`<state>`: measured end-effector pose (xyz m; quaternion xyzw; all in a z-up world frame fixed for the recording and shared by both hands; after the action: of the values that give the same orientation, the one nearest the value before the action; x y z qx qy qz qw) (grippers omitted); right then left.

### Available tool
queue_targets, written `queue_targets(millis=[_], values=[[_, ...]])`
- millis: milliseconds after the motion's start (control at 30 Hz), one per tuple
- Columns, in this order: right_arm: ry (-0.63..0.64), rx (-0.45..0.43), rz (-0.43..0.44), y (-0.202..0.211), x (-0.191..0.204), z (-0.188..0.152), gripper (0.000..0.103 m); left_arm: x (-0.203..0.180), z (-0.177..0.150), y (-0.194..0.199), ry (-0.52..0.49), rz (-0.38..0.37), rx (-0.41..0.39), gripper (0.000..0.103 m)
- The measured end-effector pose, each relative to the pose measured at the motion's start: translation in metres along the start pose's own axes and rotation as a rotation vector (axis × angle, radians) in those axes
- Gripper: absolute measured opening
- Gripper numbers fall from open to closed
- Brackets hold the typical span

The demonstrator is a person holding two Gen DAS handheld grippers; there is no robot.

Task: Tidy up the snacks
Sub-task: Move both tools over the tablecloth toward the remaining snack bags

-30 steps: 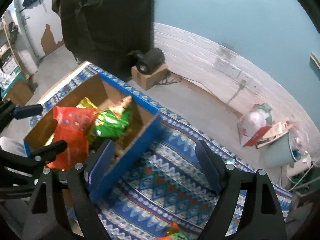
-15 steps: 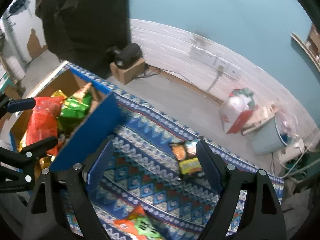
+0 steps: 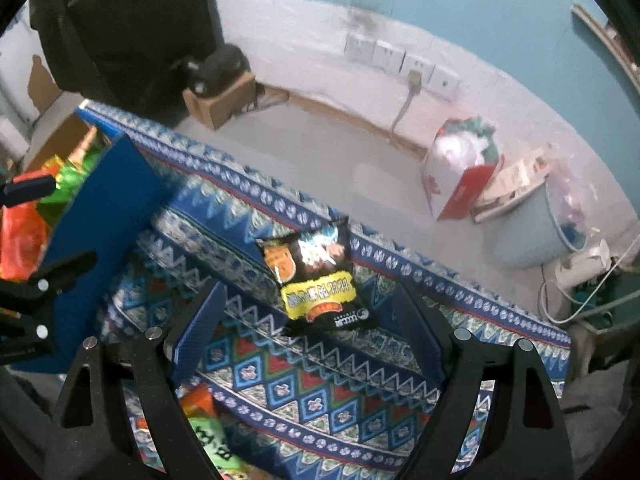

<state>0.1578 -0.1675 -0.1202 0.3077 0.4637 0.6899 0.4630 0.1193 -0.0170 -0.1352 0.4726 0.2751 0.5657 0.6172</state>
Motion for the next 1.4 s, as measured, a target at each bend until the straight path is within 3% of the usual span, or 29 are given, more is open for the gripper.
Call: queue_targets(millis=[433, 800, 867, 967, 1033, 1400], values=[[0.023, 0.114, 0.037, -0.078, -0.015, 0.002, 0.084, -0.018, 0.015, -0.053, -0.031, -0.01, 0.083, 0.082], [0.078, 0.15, -0.012, -0.112, -0.01, 0.002, 0.084, -0.03, 0.013, -0.061, -0.079, 0.014, 0.093, 0.084], [0.075, 0.161, -0.018, -0.115, -0.011, 0.0, 0.084, -0.03, 0.013, -0.061, -0.078, 0.012, 0.094, 0.084], [0.055, 0.159, -0.017, -0.116, -0.013, -0.002, 0.074, -0.03, 0.011, -0.058, -0.072, -0.005, 0.094, 0.084], [0.047, 0.157, -0.022, -0.112, -0.016, -0.003, 0.061, -0.031, 0.009, -0.056, -0.072, -0.009, 0.097, 0.084], [0.002, 0.203, 0.013, -0.087, -0.034, -0.041, 0.06, -0.05, -0.011, -0.034, -0.122, -0.045, 0.108, 0.084]])
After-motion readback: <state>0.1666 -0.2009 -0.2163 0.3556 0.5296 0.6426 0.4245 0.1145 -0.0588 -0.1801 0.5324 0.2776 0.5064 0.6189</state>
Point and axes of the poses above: each gripper's, at about its wrist camera, not at the fingertips, and y roughly against the way its jaws point, x to its left, z to its top, the point moved 1 cm from there along -y, roughly the way its jaws point, and after that the axes turned 1 degree about x, right-handed, at the moved point
